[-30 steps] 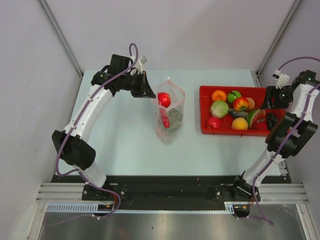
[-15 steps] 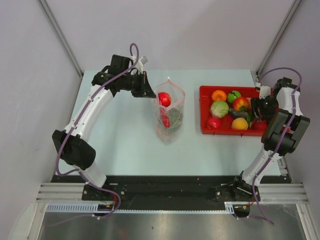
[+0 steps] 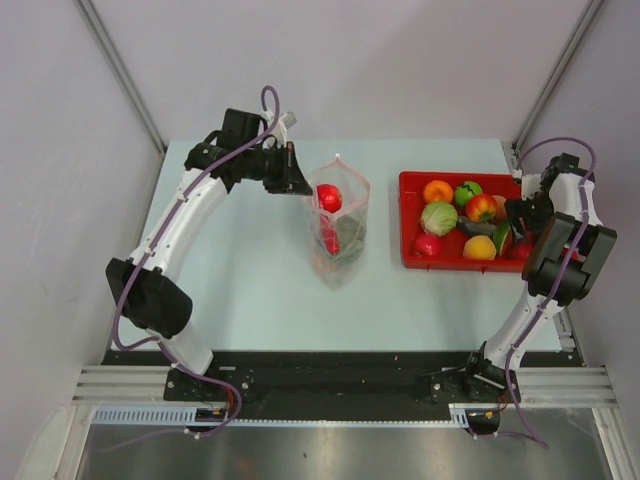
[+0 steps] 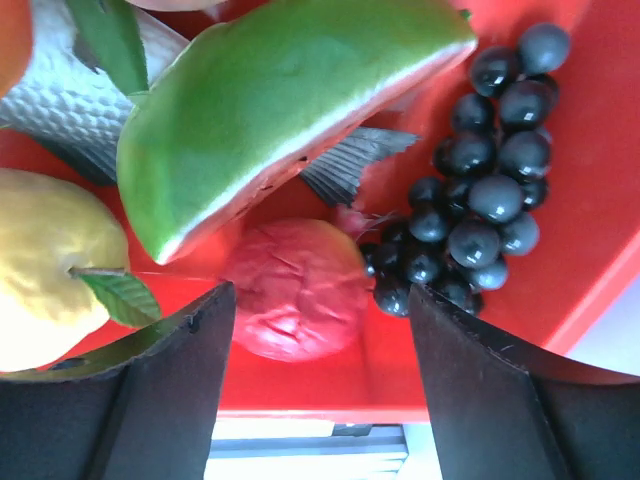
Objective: Place the food in the zip-top bag and seal the zipper
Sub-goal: Pick up the fake fruit from the bin.
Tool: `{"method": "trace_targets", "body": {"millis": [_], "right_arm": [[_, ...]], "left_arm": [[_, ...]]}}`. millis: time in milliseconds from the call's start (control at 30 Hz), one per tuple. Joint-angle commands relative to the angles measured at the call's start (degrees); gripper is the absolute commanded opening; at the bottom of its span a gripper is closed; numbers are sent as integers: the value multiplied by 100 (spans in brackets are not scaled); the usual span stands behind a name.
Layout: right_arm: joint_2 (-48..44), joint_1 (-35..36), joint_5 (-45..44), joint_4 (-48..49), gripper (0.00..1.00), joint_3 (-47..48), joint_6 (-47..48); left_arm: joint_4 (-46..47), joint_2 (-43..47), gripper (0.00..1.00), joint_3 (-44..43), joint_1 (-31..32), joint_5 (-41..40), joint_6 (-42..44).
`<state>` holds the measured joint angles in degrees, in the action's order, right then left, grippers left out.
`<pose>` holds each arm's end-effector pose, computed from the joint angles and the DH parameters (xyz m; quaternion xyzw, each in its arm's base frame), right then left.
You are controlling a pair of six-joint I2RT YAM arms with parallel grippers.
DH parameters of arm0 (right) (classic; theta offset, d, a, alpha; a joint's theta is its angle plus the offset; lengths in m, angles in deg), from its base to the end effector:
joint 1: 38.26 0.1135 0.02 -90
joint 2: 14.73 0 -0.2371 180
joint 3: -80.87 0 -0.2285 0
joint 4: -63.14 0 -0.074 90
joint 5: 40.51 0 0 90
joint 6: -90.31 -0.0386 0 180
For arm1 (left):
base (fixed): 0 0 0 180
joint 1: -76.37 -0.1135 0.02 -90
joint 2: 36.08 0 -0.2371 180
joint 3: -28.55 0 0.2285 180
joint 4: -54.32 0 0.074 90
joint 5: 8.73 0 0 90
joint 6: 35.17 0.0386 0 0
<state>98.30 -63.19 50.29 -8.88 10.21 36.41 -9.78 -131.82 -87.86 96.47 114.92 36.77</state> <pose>0.3345 -0.1549 0.2079 -0.0974 0.9874 -0.0572 0.1107 0.3069 -0.1351 0.3571 0.1301 0.8771 -0.3750 0.2707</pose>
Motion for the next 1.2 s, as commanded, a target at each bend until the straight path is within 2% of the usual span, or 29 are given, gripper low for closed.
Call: {"method": "trace_targets", "body": {"millis": [0,333,433,600,733,867,1033,1133,1167], "right_arm": [[105,102,15,-59,77,238,-41],[351,199,-71,-429,80,106,-217],[360,155,-299,-377,91,-69,-261],[360,120,-405,-297,91,-289,-270],[316,120,-431,-297,78,-255,-243],[106,172,-309,-402,54,-62,-305],[-482,471,280,-578,41,508,-454],[-886,655,938,-675,38,1017,-638],[-993,717,1514,-710,38,1124,-682]], "left_arm": [[2,-93,0,-331,-15,63,136],[-60,-102,0,-367,-15,10,163],[-51,-76,0,-323,-15,10,172],[-7,-41,0,-270,-15,19,172],[10,-41,0,-288,-15,19,163],[37,-23,0,-270,-15,19,154],[28,12,0,-226,-15,2,172],[37,38,0,-191,-15,-7,180],[45,47,0,-173,-15,-16,172]]}}
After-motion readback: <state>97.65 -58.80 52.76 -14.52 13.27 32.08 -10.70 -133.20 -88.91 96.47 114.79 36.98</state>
